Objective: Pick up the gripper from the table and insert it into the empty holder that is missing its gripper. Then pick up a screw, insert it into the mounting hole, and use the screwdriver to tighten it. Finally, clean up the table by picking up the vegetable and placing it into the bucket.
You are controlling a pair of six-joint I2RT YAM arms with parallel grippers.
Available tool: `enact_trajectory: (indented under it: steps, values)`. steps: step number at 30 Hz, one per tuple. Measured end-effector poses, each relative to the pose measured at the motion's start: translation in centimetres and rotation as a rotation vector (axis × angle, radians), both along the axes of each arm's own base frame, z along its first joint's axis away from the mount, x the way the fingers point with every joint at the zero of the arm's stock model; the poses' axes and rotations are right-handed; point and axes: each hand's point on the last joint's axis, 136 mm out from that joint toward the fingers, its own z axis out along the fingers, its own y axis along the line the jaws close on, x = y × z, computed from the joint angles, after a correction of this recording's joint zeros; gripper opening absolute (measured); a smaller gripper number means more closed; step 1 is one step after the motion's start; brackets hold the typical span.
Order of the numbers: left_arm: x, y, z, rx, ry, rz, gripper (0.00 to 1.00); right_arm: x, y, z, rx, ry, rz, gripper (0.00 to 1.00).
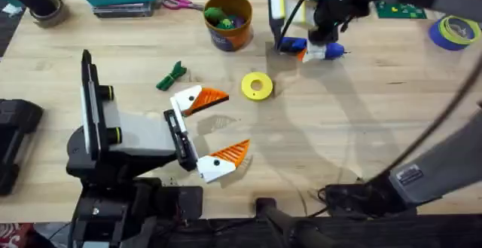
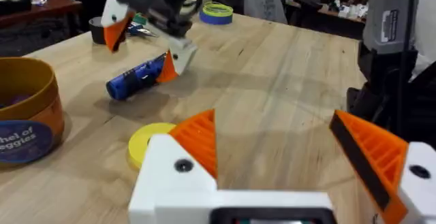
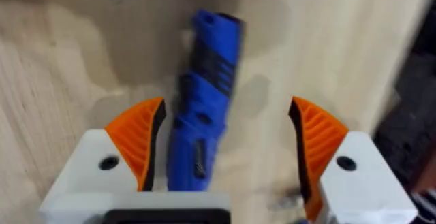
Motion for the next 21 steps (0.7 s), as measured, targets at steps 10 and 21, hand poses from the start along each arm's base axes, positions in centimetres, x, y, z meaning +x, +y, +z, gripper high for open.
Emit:
enact_trajectory:
  steps: [10, 21]
  values:
    - [2.0, 1.1, 2.0, -0.035, -0.061, 0.128, 0.999, 0.9, 1.2, 14.3, 0.315, -0.322, -0.231, 0.995]
    - [5.8, 5.6, 7.3, -0.002, 0.103, 0.416, 0.999, -6.4, 2.1, 25.7, 0.718, -0.380, -0.468, 0.995]
